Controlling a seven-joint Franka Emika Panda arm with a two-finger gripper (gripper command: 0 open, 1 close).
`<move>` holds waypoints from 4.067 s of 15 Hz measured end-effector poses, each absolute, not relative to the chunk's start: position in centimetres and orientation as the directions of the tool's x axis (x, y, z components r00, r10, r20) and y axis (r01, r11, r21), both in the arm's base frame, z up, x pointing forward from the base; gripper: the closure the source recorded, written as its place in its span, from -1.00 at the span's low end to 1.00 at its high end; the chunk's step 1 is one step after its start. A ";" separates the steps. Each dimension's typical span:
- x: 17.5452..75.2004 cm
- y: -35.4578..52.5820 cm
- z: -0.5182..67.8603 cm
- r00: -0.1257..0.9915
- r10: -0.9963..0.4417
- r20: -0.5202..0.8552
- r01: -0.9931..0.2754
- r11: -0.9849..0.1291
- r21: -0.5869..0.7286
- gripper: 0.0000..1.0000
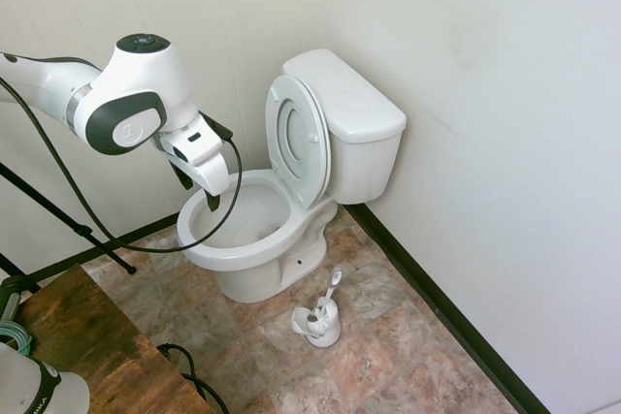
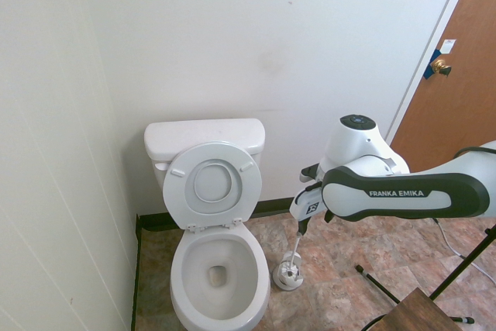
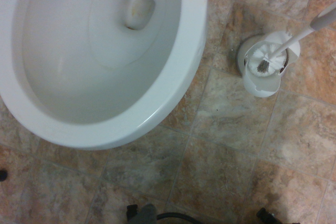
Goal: Clean the toilet
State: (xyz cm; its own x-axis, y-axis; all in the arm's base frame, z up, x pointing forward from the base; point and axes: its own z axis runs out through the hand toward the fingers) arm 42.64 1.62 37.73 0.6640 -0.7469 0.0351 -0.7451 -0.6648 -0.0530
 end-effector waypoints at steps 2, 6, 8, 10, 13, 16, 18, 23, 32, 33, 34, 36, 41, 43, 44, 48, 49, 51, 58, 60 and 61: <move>42.8 1.5 37.6 0.666 -0.744 0.041 -0.743 -0.668 -0.045 -1.00; 44.9 -2.4 35.8 0.578 -0.813 0.067 -0.812 -0.582 -0.045 -1.00; 46.9 -5.2 33.8 0.494 -0.865 0.082 -0.865 -0.499 -0.050 -1.00; 48.8 -8.1 31.0 0.400 -0.912 0.090 -0.913 -0.405 -0.049 -1.00; 51.5 -11.5 25.3 0.309 -0.948 0.080 -0.950 -0.311 -0.016 -1.00; 55.1 -13.4 21.5 0.246 -0.967 0.065 -0.969 -0.248 -0.017 -1.00; 56.3 -13.9 20.6 0.219 -0.975 0.046 -0.975 -0.220 -0.027 -1.00; 59.5 -16.2 14.8 0.118 -0.993 0.010 -0.993 -0.118 -0.021 -1.00; 63.9 -19.0 3.9 0.006 -1.000 0.001 -0.999 -0.006 0.042 -1.00; 64.2 -19.1 3.1 0.003 -1.000 -0.003 -0.999 -0.003 0.050 -1.00; 64.5 -19.3 2.2 0.001 -1.000 -0.007 -0.998 -0.001 0.056 -1.00; 65.2 -19.9 1.0 -0.003 -1.000 -0.011 -0.998 0.002 0.068 -1.00; 66.2 -20.5 -1.8 -0.005 -1.000 -0.022 -0.996 0.003 0.094 1.00; 66.4 -20.3 -2.3 0.000 -1.000 -0.025 -0.995 -0.002 0.098 1.00; 66.4 -20.3 -2.4 0.000 -1.000 -0.025 -0.995 -0.003 0.098 1.00; 66.5 -20.2 -2.4 0.001 -1.000 -0.026 -0.995 -0.004 0.096 1.00; 66.6 -20.2 -2.3 0.002 -1.000 -0.026 -0.996 -0.004 0.095 1.00; 66.5 -20.3 -2.3 0.000 -1.000 -0.025 -0.996 -0.002 0.094 1.00; 66.4 -20.8 -2.3 -0.004 -1.000 -0.025 -0.996 0.002 0.094 1.00; 66.5 -20.7 -2.2 0.001 -1.000 -0.026 -0.996 -0.003 0.089 1.00; 66.5 -20.6 -2.2 0.008 -1.000 -0.024 -0.997 -0.010 0.082 1.00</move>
State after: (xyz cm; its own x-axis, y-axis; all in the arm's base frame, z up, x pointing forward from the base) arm 66.47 -20.62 -2.20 0.0084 -0.9997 -0.0243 -0.9966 -0.0104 0.0818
